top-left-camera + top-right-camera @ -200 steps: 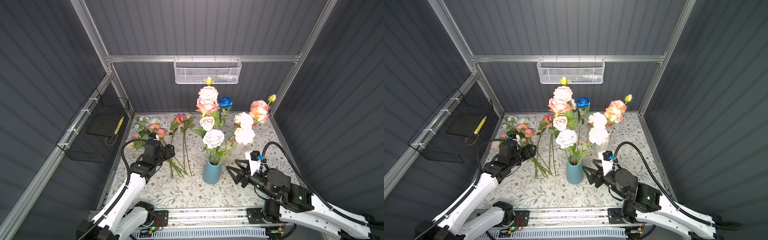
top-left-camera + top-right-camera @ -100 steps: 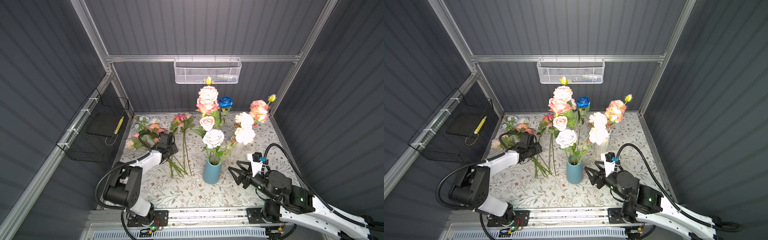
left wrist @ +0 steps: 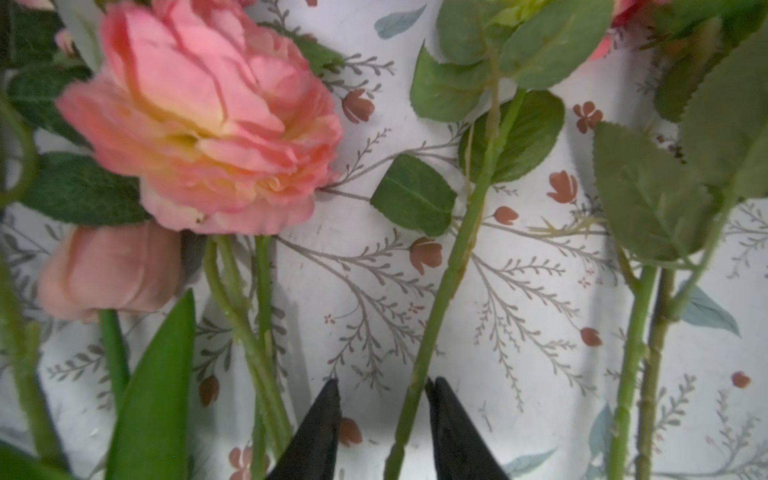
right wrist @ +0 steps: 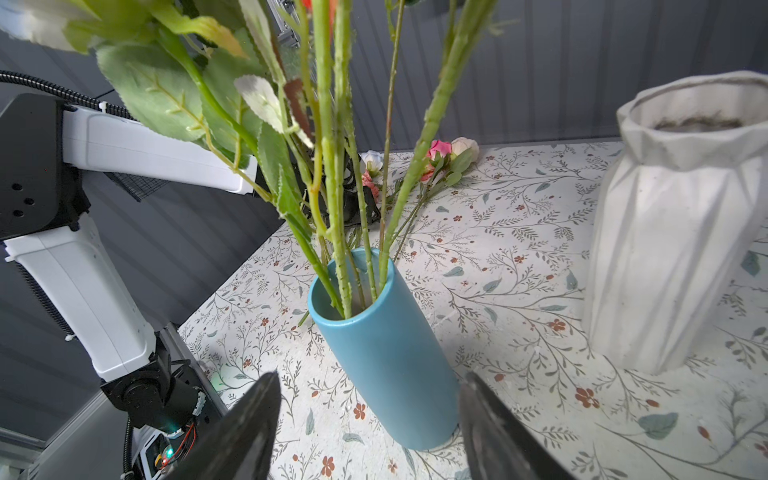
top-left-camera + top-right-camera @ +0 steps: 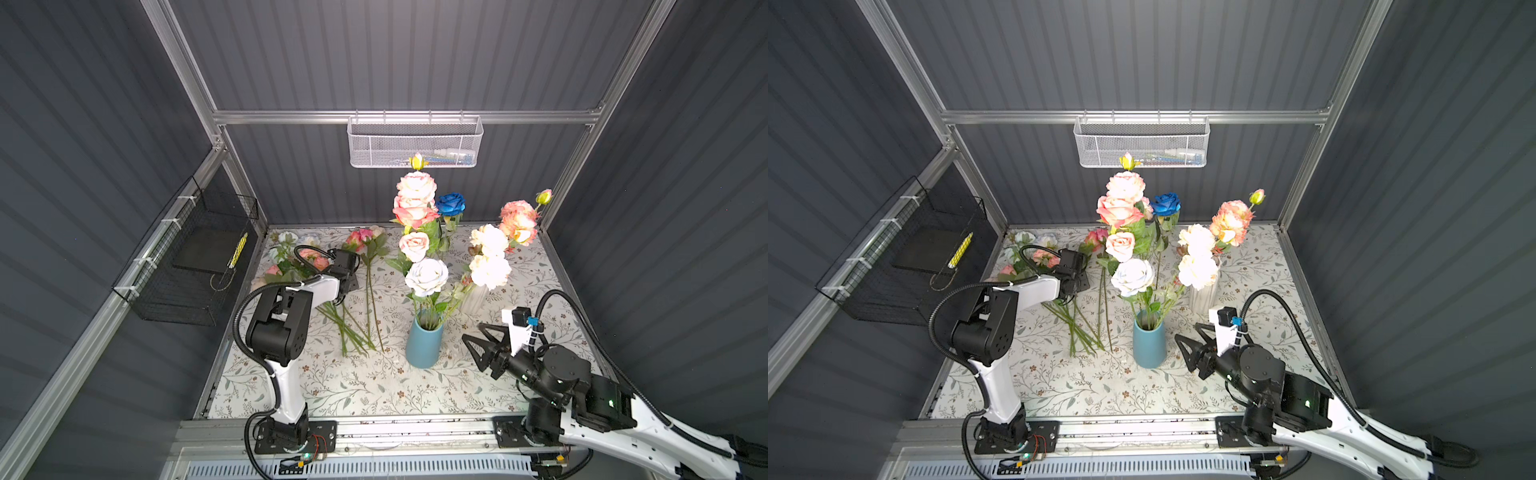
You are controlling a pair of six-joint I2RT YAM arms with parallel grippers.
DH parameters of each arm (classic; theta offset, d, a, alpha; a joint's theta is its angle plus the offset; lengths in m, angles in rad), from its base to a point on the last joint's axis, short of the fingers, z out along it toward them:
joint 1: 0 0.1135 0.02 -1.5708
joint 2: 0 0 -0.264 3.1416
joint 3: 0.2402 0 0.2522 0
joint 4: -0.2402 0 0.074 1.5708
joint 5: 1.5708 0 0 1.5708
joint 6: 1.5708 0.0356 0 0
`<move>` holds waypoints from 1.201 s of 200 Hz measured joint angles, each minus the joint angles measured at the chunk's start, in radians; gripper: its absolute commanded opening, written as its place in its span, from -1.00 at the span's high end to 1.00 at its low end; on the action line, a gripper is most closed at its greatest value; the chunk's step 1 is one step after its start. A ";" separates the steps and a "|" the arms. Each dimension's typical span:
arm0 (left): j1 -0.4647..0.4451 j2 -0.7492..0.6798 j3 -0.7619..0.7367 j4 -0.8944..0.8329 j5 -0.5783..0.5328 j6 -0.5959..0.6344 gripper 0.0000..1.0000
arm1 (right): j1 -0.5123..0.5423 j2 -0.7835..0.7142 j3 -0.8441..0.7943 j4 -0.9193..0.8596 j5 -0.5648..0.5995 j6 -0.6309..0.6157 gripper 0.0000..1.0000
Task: Arrange the flowers into the vase
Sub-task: 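Grasp a pink rose stem in the pile with the left gripper, then lift the pink rose high with the left gripper while the right reaches toward it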
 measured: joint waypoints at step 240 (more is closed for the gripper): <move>-0.156 -1.044 -0.329 0.056 0.055 0.033 1.00 | 0.001 -0.016 0.001 -0.003 0.031 -0.008 -0.43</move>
